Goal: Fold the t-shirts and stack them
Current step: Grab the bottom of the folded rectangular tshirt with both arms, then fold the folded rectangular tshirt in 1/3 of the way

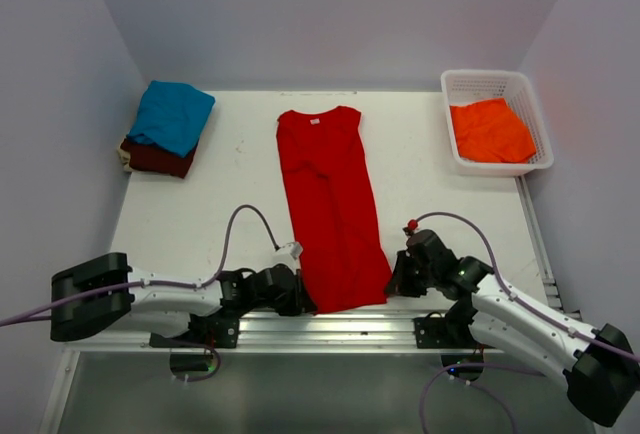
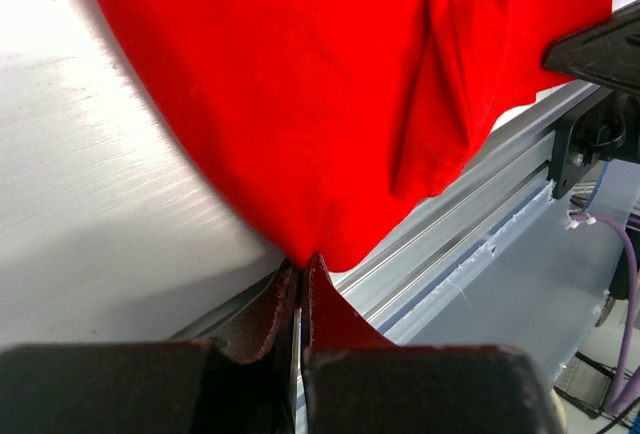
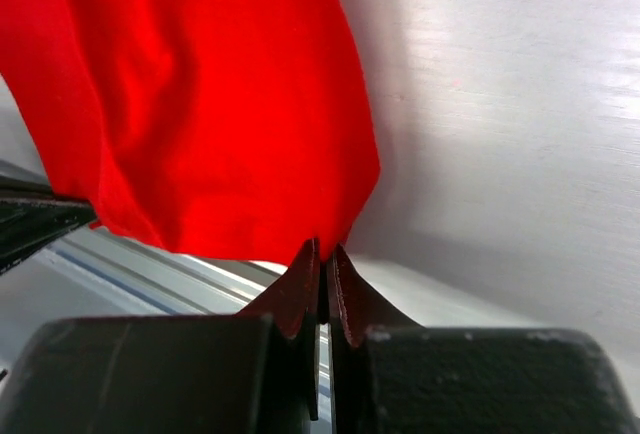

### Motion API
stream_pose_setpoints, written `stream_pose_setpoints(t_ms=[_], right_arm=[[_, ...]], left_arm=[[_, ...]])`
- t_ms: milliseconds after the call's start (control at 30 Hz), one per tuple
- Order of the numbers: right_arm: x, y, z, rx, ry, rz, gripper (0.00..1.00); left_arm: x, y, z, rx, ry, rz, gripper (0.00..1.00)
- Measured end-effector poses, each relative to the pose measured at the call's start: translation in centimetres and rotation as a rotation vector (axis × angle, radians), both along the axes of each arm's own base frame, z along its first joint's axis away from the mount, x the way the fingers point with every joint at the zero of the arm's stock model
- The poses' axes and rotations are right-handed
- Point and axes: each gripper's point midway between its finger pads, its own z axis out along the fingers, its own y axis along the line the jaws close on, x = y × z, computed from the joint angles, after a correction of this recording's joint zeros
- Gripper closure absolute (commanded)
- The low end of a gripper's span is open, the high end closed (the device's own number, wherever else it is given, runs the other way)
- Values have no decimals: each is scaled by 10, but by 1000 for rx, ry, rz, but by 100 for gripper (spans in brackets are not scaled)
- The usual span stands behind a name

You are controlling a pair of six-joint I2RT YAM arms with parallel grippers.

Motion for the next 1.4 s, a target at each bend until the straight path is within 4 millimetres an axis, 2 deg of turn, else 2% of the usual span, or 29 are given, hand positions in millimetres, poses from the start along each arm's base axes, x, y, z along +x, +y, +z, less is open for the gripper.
stream_pose_setpoints(t_ms=[133,267,400,500,733,1033,1200,1400], right_arm=[[-5,6,3,41,-1,46,100],[-5,14,18,108,-52,89,100],[-5,21,30,162,-99,125,100],[-3,23,33,171,-118,138,100],[14,31,40,133,-137,153,100],[69,53,74,78,-281,150,100],[96,62,86,43,-348,148,100],[112,65,88,3,-387,145,100]], left_arm=[[-3,3,1,12,-21,-13,100],[-7,11,5,37,-66,-25,100],[-9,12,26,-11,-133,-24,100],[-3,13,42,-51,-190,-1,100],[23,25,56,-26,-324,83,100],[62,43,77,4,-541,215,100],[89,40,93,4,-678,253,100],[135,53,84,116,-768,324,100]])
